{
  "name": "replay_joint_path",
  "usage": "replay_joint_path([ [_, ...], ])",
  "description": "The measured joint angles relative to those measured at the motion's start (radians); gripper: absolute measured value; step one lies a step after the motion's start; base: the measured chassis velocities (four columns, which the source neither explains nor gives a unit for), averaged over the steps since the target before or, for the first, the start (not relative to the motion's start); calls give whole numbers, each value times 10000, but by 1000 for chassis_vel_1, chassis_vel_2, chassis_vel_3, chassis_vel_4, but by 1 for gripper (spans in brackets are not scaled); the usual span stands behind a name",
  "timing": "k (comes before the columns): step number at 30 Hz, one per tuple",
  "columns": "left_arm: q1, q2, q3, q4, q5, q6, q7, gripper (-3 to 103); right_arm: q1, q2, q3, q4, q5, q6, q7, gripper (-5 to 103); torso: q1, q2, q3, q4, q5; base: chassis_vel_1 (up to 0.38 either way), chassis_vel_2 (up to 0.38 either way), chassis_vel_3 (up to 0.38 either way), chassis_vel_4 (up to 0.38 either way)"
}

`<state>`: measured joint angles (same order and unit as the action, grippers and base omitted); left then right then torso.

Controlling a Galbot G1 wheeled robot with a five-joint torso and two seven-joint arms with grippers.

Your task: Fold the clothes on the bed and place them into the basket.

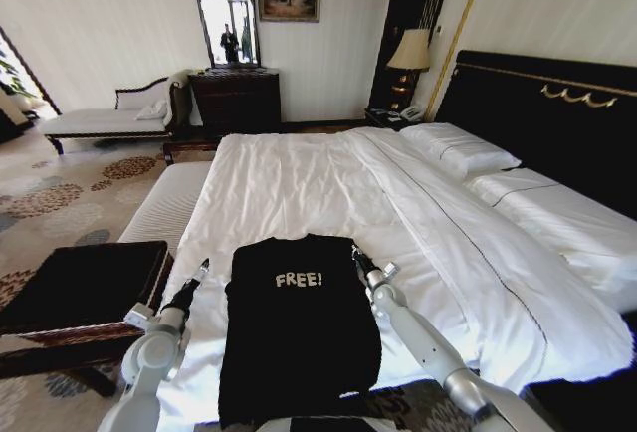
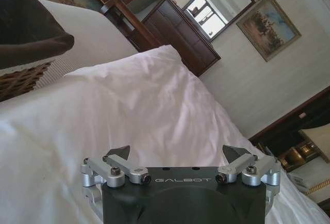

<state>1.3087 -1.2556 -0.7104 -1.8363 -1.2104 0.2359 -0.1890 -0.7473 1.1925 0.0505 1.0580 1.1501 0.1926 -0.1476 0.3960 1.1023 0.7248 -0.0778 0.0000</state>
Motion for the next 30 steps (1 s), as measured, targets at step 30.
replay_joint_path([
  [30, -3453, -512, 2142, 5113, 760, -257, 1350, 63, -206, -258, 144, 175, -478, 40, 93, 0, 1, -1, 0, 0, 1, 0, 0, 0, 0],
])
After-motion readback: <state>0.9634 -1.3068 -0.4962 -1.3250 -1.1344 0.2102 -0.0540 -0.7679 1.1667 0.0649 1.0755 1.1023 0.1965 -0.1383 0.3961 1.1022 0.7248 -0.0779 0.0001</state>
